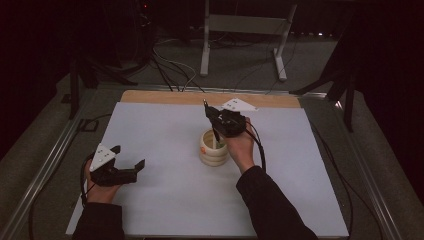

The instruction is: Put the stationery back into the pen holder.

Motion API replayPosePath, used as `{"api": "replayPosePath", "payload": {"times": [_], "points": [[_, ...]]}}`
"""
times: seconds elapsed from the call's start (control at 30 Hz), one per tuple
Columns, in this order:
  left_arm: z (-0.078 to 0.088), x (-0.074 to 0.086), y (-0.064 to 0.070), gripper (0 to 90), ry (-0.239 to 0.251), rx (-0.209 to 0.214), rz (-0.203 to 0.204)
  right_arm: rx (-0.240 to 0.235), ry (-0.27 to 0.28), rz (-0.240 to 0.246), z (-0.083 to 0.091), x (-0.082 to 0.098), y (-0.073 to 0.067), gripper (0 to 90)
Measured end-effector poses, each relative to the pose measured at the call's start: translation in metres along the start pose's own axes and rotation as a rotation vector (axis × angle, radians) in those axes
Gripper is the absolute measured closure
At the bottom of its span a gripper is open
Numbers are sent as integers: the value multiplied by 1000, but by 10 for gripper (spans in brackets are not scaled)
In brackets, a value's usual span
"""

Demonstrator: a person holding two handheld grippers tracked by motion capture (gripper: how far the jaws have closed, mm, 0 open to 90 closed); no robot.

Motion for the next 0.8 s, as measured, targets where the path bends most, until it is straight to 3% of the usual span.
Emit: {"api": "replayPosePath", "payload": {"times": [0.8], "points": [[1, -1, 0, 2, 4, 0, -1, -11, -14, 1, -7, 8, -11, 803]]}}
Point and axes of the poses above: each handheld gripper's, and its own axes: z roughly backward along the jaws, x roughly out of its underside, y roughly to its right, the point moved 7 cm from there along -z, roughly forward along the jaws, and after that the axes turned 12 degrees about x, right-handed, at the moved point
